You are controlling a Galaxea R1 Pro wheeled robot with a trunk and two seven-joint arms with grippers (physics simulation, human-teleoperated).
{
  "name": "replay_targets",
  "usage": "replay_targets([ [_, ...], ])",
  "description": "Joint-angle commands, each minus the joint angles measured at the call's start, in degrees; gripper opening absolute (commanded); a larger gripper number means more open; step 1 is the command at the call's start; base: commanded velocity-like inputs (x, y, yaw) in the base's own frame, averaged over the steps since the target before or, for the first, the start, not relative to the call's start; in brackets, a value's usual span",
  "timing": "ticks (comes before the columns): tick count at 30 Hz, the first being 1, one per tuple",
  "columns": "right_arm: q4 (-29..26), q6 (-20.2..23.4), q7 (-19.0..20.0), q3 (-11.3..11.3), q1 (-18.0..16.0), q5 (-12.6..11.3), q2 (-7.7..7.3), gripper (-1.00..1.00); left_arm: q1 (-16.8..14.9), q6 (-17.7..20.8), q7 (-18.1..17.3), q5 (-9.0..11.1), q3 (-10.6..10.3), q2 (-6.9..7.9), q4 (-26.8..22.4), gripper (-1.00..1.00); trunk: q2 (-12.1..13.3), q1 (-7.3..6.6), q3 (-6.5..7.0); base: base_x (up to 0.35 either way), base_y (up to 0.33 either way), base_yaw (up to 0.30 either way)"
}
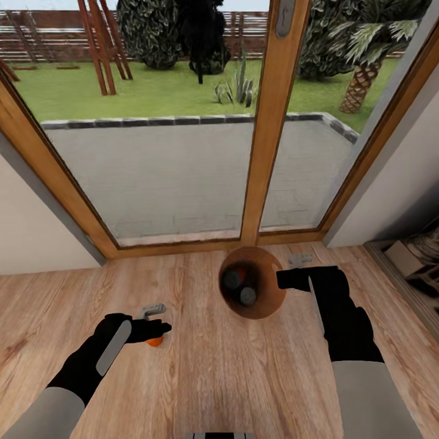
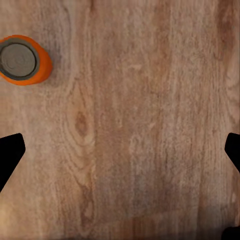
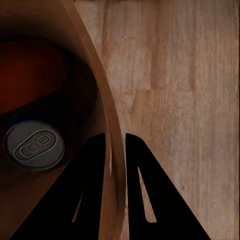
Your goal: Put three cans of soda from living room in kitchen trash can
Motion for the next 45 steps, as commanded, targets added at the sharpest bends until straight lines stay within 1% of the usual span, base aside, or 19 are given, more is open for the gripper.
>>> replay_targets([
  [1, 0.3, 0.6, 0.4, 0.1, -0.5, -2.3, 0.09, -1.0, 0.0, -0.6, 0.0, 0.0, 0.1, 0.22, -0.1, 1.0, 0.0, 0.0, -0.09, 0.0, 0.0, 0.0],
  [2, 0.8, 0.6, 0.4, 0.1, -1.0, -2.0, 0.18, -1.0, -0.1, -3.3, 0.0, 0.0, 0.2, 1.18, -0.3, 1.0, 0.0, 0.0, -0.16, 0.0, 0.0, 0.0],
  [3, 1.0, 0.6, 0.4, 0.1, -1.1, -2.0, 0.19, -1.0, -0.1, -3.9, 0.0, 0.0, 0.2, 1.4, -0.3, 1.0, 0.0, 0.0, -0.24, 0.0, 0.0, 0.0],
  [5, 1.9, 0.6, 0.3, 0.1, -1.2, -1.9, 0.18, -1.0, -0.1, -5.2, -0.1, 0.0, 0.4, 2.31, -0.4, 1.0, 0.0, 0.0, -0.36, 0.0, 0.0, 0.0],
  [6, 2.2, 0.6, 0.2, 0.0, -1.3, -1.9, 0.12, -1.0, -0.1, -5.5, -0.1, 0.1, 0.4, 2.94, -0.5, 1.0, 0.0, 0.0, -0.41, 0.0, 0.0, 0.0],
  [9, 2.9, 0.6, -0.8, 0.0, -1.3, -1.9, 0.05, -1.0, -0.1, -5.9, -0.2, 0.1, 0.4, 4.12, -1.4, 1.0, 0.0, 0.0, -0.52, 0.0, 0.0, 0.0],
  [12, 3.5, 0.6, -2.0, 0.0, -1.3, -1.9, 0.11, -1.0, 0.0, -6.0, -0.3, 0.1, 0.5, 4.77, -3.8, 1.0, 0.0, 0.0, -0.61, 0.0, 0.0, 0.0],
  [14, 3.7, 0.6, -2.3, 0.1, -1.3, -1.9, 0.15, -1.0, 0.0, -6.0, -0.2, 0.1, 0.5, 4.95, -4.5, 1.0, 0.0, 0.0, -0.66, 0.0, 0.0, 0.0],
  [15, 3.7, 0.6, -2.4, 0.1, -1.3, -1.9, 0.2, -1.0, 0.0, -6.1, -0.2, 0.1, 0.6, 5.11, -5.1, 1.0, -0.4, 0.22, -0.87, 0.0, 0.0, 0.0],
  [24, 3.7, 0.6, -2.9, 0.5, -1.3, -1.6, 0.39, -1.0, 0.1, -6.1, -0.2, 0.1, 0.3, 5.31, -6.6, 1.0, -4.0, 2.2, -2.93, 0.0, 0.0, 0.0],
  [33, 3.0, 0.6, -3.0, 1.9, -1.4, -1.6, 0.57, -1.0, 0.1, -6.1, -0.1, 0.1, -0.2, 5.08, -6.7, 1.0, -7.6, 4.17, -5.29, 0.0, 0.0, 0.0],
  [35, 3.0, 0.6, -3.0, 1.9, -1.4, -1.6, 0.8, -1.0, 0.1, -6.1, -0.1, 0.1, -0.2, 5.07, -6.7, 1.0, -8.4, 4.61, -5.82, 0.0, 0.0, 0.0],
  [37, 3.0, 0.6, -3.0, 2.6, -1.5, -1.5, 1.41, -1.0, 0.1, -6.1, -0.1, 0.1, -0.3, 5.0, -6.7, 1.0, -9.2, 5.05, -6.35, 0.0, 0.0, 0.0],
  [41, 2.9, 0.6, -3.0, 4.0, -1.9, -1.5, 1.84, -1.0, 0.1, -6.2, -0.1, 0.1, -0.3, 4.96, -6.8, 1.0, -9.2, 5.05, -6.69, 0.0, 0.0, 0.0],
  [45, 2.9, 0.6, -3.0, 4.4, -2.1, -1.5, 1.94, -1.0, 0.1, -6.1, -0.3, 0.1, -0.1, 4.99, -6.7, 1.0, -9.2, 5.05, -7.03, 0.002, 0.0, 0.0],
])
